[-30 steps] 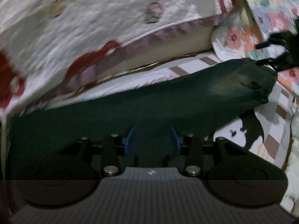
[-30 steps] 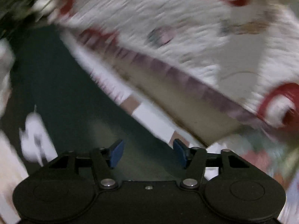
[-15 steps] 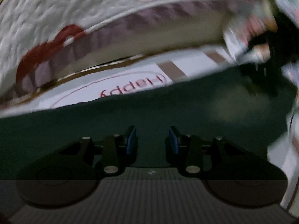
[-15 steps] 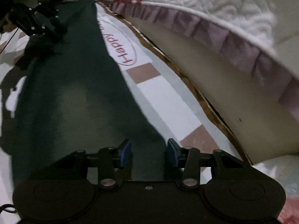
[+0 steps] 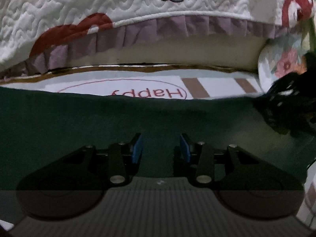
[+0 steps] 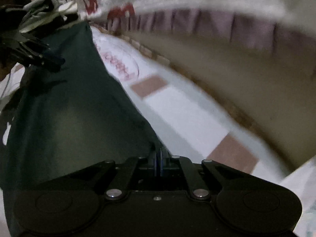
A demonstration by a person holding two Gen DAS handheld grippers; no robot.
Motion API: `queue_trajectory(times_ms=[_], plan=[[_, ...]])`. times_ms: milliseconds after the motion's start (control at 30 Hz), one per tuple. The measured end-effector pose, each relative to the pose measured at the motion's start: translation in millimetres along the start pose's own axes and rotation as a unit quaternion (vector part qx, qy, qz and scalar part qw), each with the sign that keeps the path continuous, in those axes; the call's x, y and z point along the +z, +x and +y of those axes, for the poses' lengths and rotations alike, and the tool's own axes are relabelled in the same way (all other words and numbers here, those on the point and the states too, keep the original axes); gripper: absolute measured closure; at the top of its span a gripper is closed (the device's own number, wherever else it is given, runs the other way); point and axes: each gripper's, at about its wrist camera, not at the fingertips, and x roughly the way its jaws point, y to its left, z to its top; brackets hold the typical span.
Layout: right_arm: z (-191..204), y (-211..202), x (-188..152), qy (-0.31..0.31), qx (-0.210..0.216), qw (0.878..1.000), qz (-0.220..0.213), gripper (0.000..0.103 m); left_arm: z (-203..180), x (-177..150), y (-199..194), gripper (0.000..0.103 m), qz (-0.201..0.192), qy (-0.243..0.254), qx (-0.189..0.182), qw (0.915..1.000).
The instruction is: Fold clothes
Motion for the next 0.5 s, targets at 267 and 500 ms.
queue_trajectory(times_ms=[267, 500], plan=[[-17.3, 26.6, -3.2, 0.070, -0.105, 0.992, 0.025, 0.100, 20.1, -16.7, 13.5, 0.062, 0.031, 0.009, 0.064, 0.9974], [-8.8, -43.5, -46.4, 0.227, -0.160, 0.961, -0.020, 0.044, 72.7, -37.5, -47.6, 0.056, 0.010, -0.064, 0.199, 0.9777]])
